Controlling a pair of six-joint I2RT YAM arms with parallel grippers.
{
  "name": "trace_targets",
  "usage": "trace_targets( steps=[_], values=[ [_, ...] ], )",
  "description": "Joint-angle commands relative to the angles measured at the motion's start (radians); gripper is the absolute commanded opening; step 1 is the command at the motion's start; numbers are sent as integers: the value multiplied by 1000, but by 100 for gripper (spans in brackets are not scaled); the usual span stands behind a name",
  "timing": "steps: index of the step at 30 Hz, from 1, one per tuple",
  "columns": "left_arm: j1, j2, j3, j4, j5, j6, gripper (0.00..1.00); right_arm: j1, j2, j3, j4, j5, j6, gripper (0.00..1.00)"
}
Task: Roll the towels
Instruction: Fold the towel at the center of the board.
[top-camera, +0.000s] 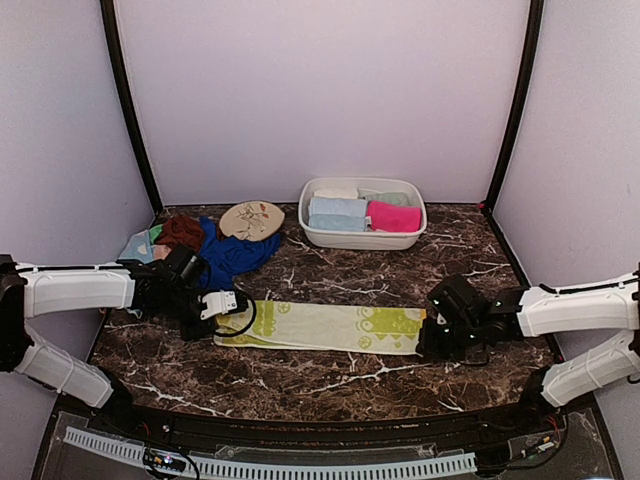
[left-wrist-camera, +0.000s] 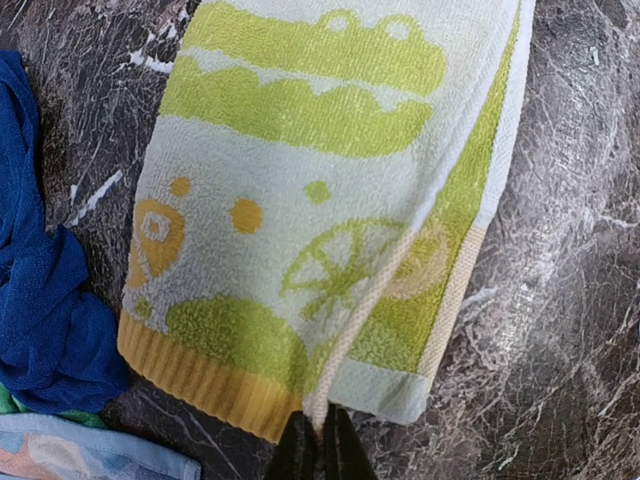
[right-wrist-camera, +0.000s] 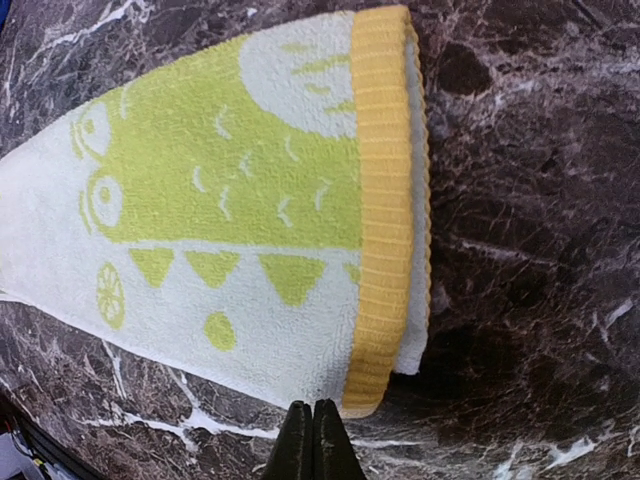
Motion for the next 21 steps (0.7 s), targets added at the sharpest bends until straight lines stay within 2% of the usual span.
trace_targets(
  steps=[1,7,9,11,15,21],
  values=[
    [-7,9,4,-5,-4,8,2,-27,-51,31,-27,27,-23,0],
    [-7,10,14,-12,-7,8,2,-48,-71,44,-61,21,-40,1],
    [-7,10,15,-12,-8,9,1,-49,-65,28,-69,17,-27,24],
    [-7,10,15,-12,-9,8,1,-49,-61,-4,-43,-1,-13,35],
    [-7,12,12,-12,-8,6,1,-54,-44,-41,5,-19,6,37],
    [-7,10,13,-17,-12,8,0,-58,24,-10,9,-25,-10,39]
  ],
)
